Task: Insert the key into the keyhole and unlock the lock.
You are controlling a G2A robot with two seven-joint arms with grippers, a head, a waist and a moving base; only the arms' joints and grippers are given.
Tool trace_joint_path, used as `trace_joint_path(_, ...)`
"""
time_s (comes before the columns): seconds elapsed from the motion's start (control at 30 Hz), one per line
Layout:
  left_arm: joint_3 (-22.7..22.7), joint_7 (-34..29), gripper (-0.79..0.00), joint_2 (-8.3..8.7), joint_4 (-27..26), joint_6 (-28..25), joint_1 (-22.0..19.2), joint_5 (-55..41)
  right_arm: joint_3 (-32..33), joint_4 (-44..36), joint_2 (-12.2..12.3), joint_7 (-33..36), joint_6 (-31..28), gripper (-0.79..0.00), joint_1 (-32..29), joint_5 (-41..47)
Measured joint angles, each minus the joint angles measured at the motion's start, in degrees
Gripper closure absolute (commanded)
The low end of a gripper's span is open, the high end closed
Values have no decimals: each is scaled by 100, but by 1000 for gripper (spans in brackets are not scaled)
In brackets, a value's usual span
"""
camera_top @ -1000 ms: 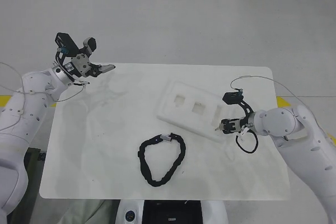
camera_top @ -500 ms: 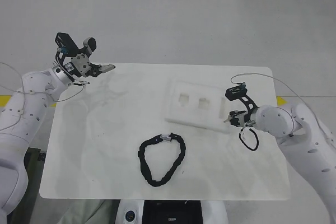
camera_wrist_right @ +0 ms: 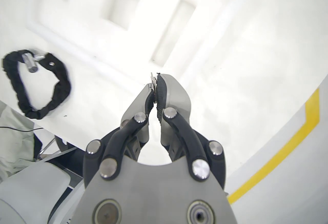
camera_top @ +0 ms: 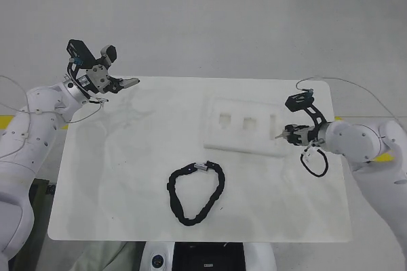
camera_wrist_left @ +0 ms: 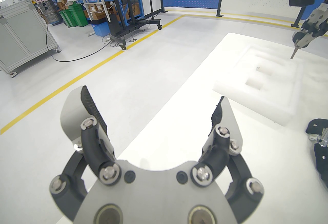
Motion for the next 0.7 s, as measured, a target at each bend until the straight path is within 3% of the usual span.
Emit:
trace_joint_path(0.4,0,0,-785,0,0,0,0,0,1342,210,95,-346,-1012,0,-589,2553)
trace_joint_path(0.7,0,0,-785,0,0,0,0,0,1917,247,182,-515,-1209,0,-935,2587)
